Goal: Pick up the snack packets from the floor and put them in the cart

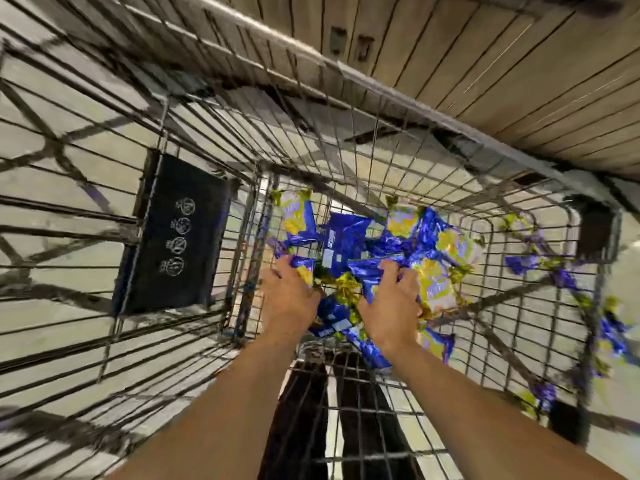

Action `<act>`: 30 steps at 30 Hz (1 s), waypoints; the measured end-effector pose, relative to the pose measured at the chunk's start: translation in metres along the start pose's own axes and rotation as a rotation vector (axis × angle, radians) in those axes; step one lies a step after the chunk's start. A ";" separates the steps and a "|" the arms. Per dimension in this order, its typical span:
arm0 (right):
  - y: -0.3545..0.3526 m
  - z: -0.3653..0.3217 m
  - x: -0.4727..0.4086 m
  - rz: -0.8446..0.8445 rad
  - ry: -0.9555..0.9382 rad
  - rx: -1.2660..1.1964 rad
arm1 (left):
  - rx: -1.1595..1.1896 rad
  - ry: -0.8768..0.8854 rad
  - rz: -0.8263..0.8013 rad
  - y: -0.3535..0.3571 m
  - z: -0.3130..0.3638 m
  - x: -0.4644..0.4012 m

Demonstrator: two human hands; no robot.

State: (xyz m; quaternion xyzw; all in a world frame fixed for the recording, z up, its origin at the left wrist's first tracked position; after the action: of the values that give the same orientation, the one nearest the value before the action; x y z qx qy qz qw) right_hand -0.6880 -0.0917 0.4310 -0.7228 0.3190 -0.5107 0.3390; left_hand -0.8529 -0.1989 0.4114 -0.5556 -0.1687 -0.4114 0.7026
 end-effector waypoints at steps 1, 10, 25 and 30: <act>0.001 0.000 0.000 -0.007 0.001 0.011 | 0.032 -0.008 -0.022 0.003 -0.001 0.000; -0.024 -0.010 0.007 0.039 0.013 -0.040 | 0.021 0.107 0.051 -0.031 0.012 0.011; -0.249 0.032 0.109 0.367 -0.036 -0.008 | -0.458 0.760 0.211 -0.090 0.208 0.187; -0.329 0.163 0.168 0.513 0.119 0.111 | -0.598 1.063 0.186 -0.027 0.317 0.282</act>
State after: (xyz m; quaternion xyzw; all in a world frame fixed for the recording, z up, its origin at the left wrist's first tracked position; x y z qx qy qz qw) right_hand -0.4489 -0.0137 0.7469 -0.5675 0.4826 -0.4664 0.4770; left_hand -0.6334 -0.0187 0.7282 -0.4598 0.3766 -0.5984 0.5373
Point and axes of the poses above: each hand's wrist, its own x-axis away from the middle knuckle, its own y-axis out of the palm, z = x × y, the point moved 7 cm from there along -x, towards the middle knuckle, and after that the axes turned 2 degrees about -z, right-handed, at the moved point
